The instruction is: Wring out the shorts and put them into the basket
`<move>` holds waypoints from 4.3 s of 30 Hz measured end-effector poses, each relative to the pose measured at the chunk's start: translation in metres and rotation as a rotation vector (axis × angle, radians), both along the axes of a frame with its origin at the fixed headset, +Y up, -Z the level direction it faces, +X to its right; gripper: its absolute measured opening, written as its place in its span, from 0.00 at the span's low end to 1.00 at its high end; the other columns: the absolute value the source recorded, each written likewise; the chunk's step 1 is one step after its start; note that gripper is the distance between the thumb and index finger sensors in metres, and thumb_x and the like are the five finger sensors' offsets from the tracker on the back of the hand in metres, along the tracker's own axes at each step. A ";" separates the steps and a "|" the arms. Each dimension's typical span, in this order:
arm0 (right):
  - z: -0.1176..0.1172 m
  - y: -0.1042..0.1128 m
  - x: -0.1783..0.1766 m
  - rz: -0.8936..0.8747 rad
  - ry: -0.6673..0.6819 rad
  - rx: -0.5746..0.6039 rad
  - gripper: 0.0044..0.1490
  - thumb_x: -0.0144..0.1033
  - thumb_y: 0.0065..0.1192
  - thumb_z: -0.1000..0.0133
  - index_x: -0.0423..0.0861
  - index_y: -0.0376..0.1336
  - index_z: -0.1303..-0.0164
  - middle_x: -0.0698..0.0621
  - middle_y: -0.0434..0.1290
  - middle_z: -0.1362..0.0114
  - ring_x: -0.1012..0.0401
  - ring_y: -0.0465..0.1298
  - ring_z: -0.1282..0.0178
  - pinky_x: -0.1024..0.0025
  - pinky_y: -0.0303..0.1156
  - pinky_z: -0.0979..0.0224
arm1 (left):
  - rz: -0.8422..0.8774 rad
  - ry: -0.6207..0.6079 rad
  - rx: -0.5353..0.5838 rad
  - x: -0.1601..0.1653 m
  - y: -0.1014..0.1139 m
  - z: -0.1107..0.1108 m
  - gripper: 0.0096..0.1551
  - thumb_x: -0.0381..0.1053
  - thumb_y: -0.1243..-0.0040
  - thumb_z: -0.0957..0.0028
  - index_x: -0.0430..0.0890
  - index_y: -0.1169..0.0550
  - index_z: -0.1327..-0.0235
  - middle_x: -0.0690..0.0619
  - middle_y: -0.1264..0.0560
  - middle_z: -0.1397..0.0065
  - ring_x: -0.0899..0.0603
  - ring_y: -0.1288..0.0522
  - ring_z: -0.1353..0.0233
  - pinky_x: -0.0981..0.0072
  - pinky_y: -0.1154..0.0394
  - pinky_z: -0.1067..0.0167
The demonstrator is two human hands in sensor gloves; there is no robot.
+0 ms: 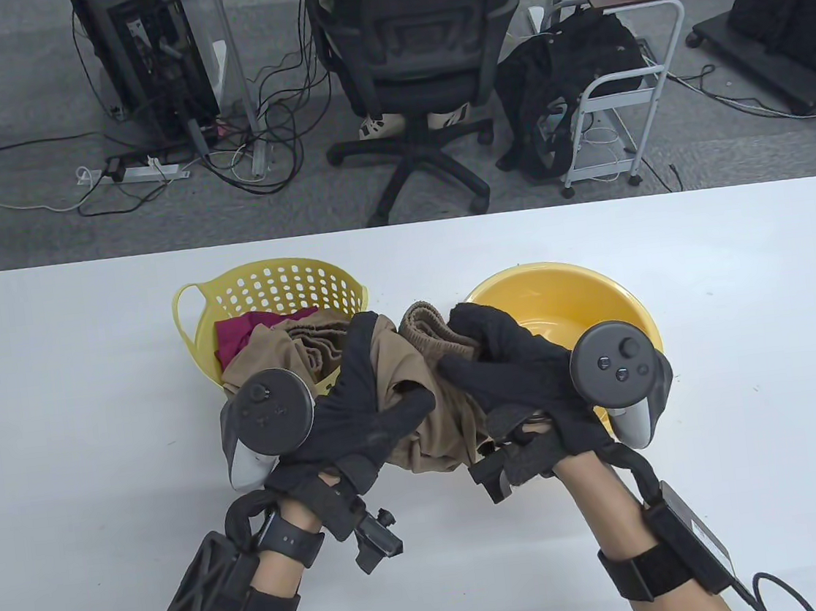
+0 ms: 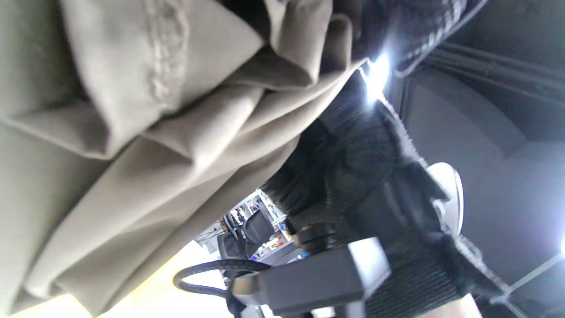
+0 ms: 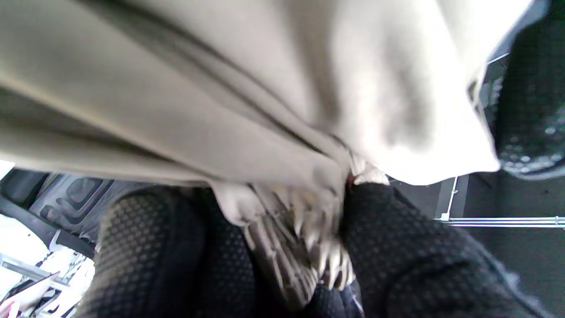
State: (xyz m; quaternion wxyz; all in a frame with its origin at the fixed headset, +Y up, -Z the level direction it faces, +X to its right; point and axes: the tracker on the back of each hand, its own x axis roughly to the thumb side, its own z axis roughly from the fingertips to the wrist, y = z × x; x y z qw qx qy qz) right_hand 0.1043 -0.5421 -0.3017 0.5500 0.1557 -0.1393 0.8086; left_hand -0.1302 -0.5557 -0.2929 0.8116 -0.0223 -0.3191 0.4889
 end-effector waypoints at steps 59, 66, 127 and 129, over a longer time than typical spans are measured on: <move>-0.014 -0.029 0.017 -0.061 0.210 -0.193 0.42 0.63 0.66 0.43 0.45 0.66 0.28 0.36 0.67 0.24 0.32 0.68 0.27 0.32 0.68 0.33 | 0.196 0.165 0.087 -0.033 -0.002 0.003 0.39 0.60 0.18 0.51 0.50 0.29 0.34 0.44 0.21 0.32 0.36 0.14 0.36 0.32 0.21 0.41; -0.029 -0.055 0.014 -0.129 0.328 -0.336 0.53 0.72 0.62 0.46 0.45 0.58 0.20 0.32 0.60 0.20 0.27 0.62 0.25 0.27 0.66 0.33 | 0.355 -0.032 0.081 -0.036 0.003 0.004 0.39 0.60 0.18 0.51 0.50 0.29 0.34 0.44 0.21 0.32 0.36 0.14 0.35 0.32 0.22 0.39; 0.005 -0.063 -0.044 0.301 0.441 -0.152 0.59 0.52 0.90 0.62 0.37 0.57 0.32 0.51 0.76 0.47 0.63 0.81 0.66 0.79 0.75 0.67 | 0.181 0.078 0.044 -0.036 -0.034 -0.011 0.36 0.64 0.26 0.45 0.54 0.31 0.31 0.48 0.25 0.26 0.34 0.24 0.32 0.32 0.34 0.33; 0.007 -0.062 -0.044 0.335 0.392 -0.109 0.58 0.52 0.90 0.62 0.37 0.58 0.33 0.51 0.76 0.48 0.63 0.81 0.67 0.79 0.75 0.67 | 0.161 0.097 0.050 -0.035 -0.035 -0.011 0.36 0.65 0.26 0.45 0.53 0.31 0.32 0.48 0.25 0.27 0.34 0.23 0.34 0.33 0.33 0.33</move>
